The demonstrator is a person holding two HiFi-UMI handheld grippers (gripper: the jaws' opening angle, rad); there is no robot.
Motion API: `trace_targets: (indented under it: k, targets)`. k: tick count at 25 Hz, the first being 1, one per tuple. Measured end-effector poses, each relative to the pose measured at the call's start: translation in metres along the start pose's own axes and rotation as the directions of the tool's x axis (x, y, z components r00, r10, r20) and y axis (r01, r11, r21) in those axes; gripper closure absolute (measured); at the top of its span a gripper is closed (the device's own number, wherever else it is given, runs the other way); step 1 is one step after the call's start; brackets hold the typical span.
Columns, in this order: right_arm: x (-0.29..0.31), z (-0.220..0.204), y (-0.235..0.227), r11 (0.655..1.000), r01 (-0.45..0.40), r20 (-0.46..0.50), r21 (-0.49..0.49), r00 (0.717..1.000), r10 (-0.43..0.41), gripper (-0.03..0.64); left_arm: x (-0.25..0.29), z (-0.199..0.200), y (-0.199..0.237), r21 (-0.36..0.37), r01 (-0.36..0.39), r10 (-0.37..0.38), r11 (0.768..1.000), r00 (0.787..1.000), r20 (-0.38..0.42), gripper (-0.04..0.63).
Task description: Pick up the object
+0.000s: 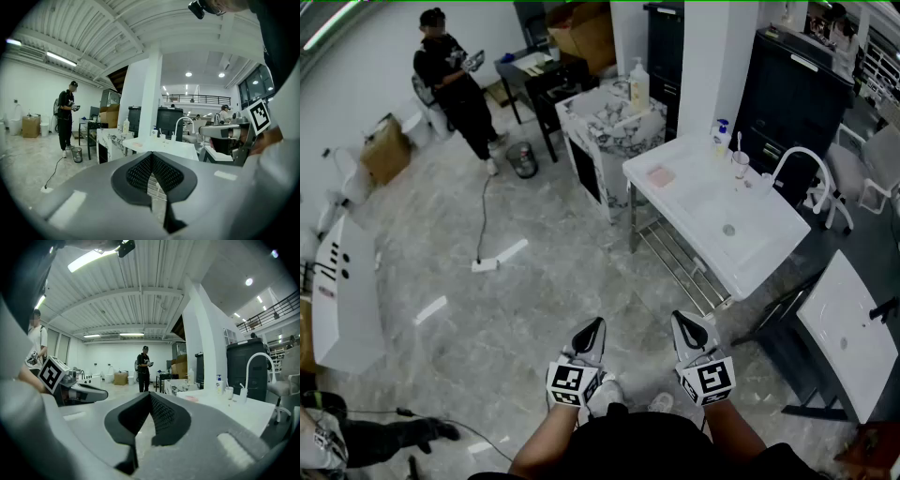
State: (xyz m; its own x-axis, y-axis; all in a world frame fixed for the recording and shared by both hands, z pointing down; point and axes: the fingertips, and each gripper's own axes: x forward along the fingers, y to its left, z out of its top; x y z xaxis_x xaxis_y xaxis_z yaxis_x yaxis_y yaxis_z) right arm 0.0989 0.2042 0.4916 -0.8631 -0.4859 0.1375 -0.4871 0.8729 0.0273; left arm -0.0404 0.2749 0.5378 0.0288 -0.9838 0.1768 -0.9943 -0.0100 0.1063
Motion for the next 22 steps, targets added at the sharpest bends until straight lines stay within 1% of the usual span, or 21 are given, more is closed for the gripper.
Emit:
trace_targets:
  k: [5,10,15,19,22]
  targets:
    - [0.006,-0.002,0.001,1.000,0.006,-0.006,-0.007,1.000,-0.006,0.615,-0.002,-0.004,0.004,0.007,-0.001,0.001,1.000,1.000,-0.002,0.577]
    - [0.016,-0.002,0.014,1.000,0.012,-0.013,-0.010,1.000,-0.012,0.615,-0.008,-0.003,0.007,0.078,0.023,-0.022,0.997,1.000,-0.012,0.577]
    - [0.029,0.001,0.028,0.998,0.001,0.024,0.057,1.000,-0.002,0.614,-0.011,-0.007,0.022,0.073,0.041,-0.040,0.997,0.999,-0.013,0.577]
    - [0.040,0.008,0.038,0.998,0.021,0.046,0.061,0.999,-0.024,0.614,-0.015,-0.006,0.036,0.076,0.063,-0.063,0.995,0.998,-0.006,0.577]
    - [0.047,0.009,0.039,0.998,0.053,0.029,0.040,0.998,-0.055,0.615,-0.018,-0.003,0.047,0.075,0.072,-0.073,0.995,0.997,0.003,0.577]
